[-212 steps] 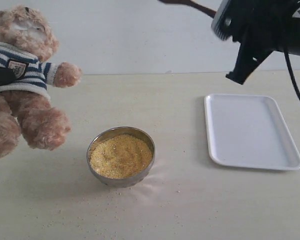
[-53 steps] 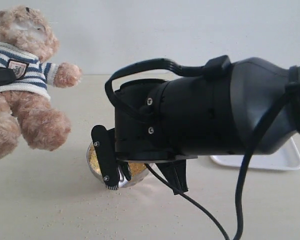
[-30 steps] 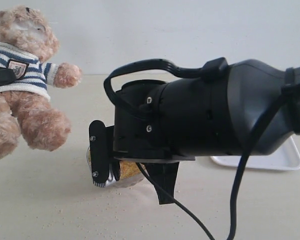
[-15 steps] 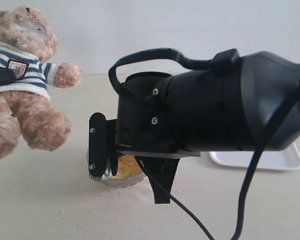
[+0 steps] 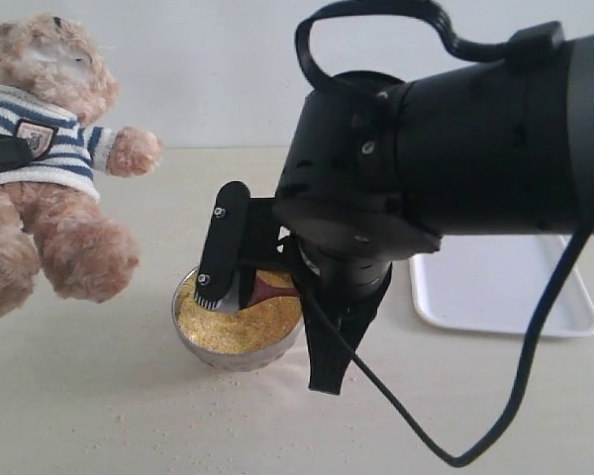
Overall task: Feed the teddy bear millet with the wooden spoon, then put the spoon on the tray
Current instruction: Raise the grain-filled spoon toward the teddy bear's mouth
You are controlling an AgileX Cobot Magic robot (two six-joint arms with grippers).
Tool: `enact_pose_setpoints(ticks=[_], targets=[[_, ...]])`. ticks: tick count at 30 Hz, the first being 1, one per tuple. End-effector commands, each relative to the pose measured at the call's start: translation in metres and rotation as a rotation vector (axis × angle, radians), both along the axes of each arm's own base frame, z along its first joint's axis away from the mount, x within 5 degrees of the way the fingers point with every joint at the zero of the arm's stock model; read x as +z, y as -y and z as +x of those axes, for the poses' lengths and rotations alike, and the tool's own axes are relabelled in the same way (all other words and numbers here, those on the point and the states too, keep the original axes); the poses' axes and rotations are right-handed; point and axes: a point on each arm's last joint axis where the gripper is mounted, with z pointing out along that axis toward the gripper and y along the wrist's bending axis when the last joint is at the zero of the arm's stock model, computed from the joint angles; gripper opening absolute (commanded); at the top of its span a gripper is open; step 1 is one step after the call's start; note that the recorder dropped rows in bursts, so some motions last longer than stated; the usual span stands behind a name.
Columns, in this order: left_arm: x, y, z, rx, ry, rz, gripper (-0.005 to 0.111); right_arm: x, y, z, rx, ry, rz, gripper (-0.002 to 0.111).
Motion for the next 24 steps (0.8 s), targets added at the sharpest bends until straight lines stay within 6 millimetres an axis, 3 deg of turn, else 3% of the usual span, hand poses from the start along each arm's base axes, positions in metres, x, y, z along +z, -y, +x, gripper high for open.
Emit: enact_pose_setpoints(ticks=[1, 17, 24], targets=[[0.002, 0.001, -0.002, -0.017, 0.013, 0.007, 0.005, 0.005, 0.008, 0.004, -0.035, -0.065, 0.049, 0.000], [-0.013, 0.006, -0.013, -0.073, -0.042, -0.006, 0.005, 0.043, 0.023, -0.001, -0.045, -0.031, 0.183, 0.000], [-0.018, 0.008, -0.025, -0.076, -0.052, -0.010, 0.005, 0.045, 0.038, 0.013, -0.094, -0.063, 0.212, 0.000]])
